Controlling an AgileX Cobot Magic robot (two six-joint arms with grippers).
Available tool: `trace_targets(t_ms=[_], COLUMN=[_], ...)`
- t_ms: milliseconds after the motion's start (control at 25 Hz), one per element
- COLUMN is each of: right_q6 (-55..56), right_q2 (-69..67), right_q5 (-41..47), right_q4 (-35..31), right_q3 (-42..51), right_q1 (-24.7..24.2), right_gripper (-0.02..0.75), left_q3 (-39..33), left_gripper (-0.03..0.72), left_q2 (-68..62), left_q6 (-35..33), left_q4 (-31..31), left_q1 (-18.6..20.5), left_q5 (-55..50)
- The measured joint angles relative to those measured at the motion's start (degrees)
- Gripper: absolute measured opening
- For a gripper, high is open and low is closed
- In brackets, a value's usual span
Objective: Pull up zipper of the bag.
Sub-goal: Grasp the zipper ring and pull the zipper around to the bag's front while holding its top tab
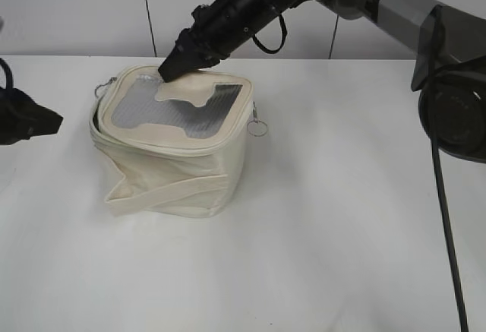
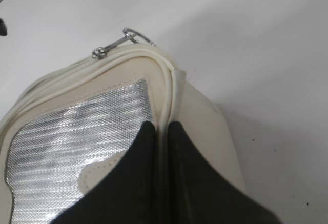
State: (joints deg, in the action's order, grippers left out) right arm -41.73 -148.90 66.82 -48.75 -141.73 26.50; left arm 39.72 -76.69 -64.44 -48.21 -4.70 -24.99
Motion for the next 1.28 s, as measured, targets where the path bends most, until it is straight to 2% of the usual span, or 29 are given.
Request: trace_targets(t_ms=[80, 160, 320, 560, 760, 840, 960, 1080, 1280], right_q6=[-1.6, -2.3, -2.7, -3.0, -4.0, -4.2, -4.0, -3.4, -2.6], right_q2=[0.0, 0.0, 0.0, 0.0, 0.1, 0.4, 1.0, 1.2, 1.2], right_q5=[0.2, 0.2, 0.2, -0.2, 1.2, 2.4, 2.9, 2.9, 2.9], right_q4=[0.0, -0.1, 0.0, 1.6, 2.9, 3.3, 5.0, 6.1, 6.3], right_q3=[0.0, 0.0, 0.0, -0.1, -0.4, -0.4, -0.4, -0.4, -0.4], right_q1=[0.2, 0.4, 0.8, 0.7, 0.6, 0.7, 0.9, 1.3, 1.3], right_gripper=[0.046, 0.046, 0.046, 0.046, 0.045, 0.045, 0.045, 0.045, 0.045], left_q3=[2.3, 4.1, 5.8, 6.8, 6.8, 6.8, 6.8, 6.8, 6.8], left_gripper=[0.363, 0.351, 0.309, 0.295, 0.294, 0.294, 0.294, 0.295, 0.295], left_q2=[-3.1, -7.1, -13.3, -15.7, -15.7, -15.7, -15.6, -14.7, -10.4], left_q6=[-0.4, -1.2, -2.2, -2.5, -2.6, -2.5, 0.6, 4.9, 12.6], left_q4=[0.0, 0.0, -1.5, -2.6, -4.4, -4.8, -4.1, -2.2, 7.4], left_q1=[-0.3, -1.4, -5.8, -12.9, -19.4, -20.8, -20.8, -18.4, -13.0], left_q5=[0.1, 0.2, 6.4, 13.5, 11.5, 9.1, 8.4, 4.9, -3.9])
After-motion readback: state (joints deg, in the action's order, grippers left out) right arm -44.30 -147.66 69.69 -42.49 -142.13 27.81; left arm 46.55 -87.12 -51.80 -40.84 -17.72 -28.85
